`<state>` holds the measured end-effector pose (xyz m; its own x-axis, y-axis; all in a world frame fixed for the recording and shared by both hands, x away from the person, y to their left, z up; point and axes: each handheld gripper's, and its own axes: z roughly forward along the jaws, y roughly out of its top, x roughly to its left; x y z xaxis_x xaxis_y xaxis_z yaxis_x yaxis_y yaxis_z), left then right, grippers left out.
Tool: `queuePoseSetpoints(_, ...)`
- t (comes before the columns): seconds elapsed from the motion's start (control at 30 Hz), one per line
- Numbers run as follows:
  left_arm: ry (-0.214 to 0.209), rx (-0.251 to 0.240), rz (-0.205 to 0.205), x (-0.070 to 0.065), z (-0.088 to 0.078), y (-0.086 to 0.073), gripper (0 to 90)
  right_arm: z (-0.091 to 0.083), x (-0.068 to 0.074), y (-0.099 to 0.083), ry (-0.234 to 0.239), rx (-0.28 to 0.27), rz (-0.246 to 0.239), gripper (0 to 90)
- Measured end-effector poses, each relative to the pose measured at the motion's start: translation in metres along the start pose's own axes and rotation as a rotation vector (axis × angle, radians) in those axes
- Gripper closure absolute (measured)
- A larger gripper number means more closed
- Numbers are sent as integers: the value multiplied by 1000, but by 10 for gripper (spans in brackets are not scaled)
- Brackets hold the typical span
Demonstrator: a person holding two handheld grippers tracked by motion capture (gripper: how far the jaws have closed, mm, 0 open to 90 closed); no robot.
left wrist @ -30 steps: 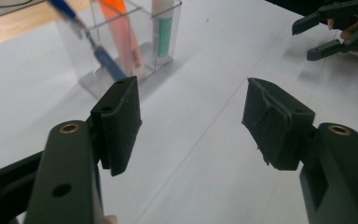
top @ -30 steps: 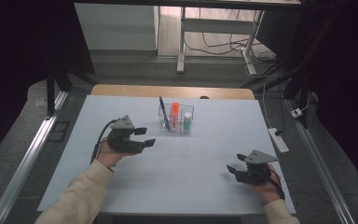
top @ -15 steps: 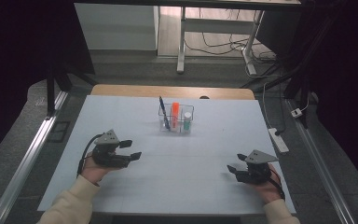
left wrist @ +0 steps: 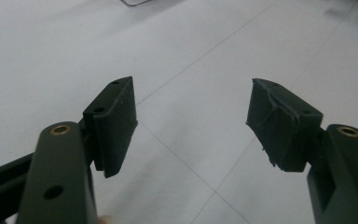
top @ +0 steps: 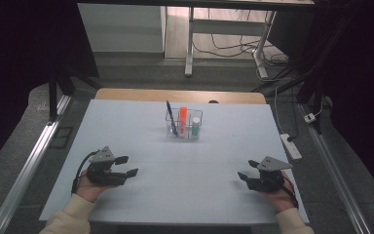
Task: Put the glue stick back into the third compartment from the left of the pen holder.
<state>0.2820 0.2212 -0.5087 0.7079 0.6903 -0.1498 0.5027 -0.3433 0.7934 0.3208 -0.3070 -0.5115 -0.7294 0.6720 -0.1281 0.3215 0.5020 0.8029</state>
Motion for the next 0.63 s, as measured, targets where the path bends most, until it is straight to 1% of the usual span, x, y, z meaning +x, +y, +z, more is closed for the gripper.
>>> queuePoseSetpoints(0.07,7,-1,10,-1,-1,-1,325,-1,0,0,3,0,-8,351)
queuePoseSetpoints(0.27,16,-1,23,-2,-1,-2,322,-1,-1,0,10,-7,-3,340)
queuePoseSetpoints(0.43,20,-9,15,0,-2,-2,317,-3,0,1,11,-13,-1,321)
queuePoseSetpoints(0.5,21,-10,15,0,-3,-2,317,-3,-1,1,8,-12,0,318)
queuePoseSetpoints(0.63,24,-9,16,0,-2,-3,311,-3,-1,0,16,-14,-2,310)
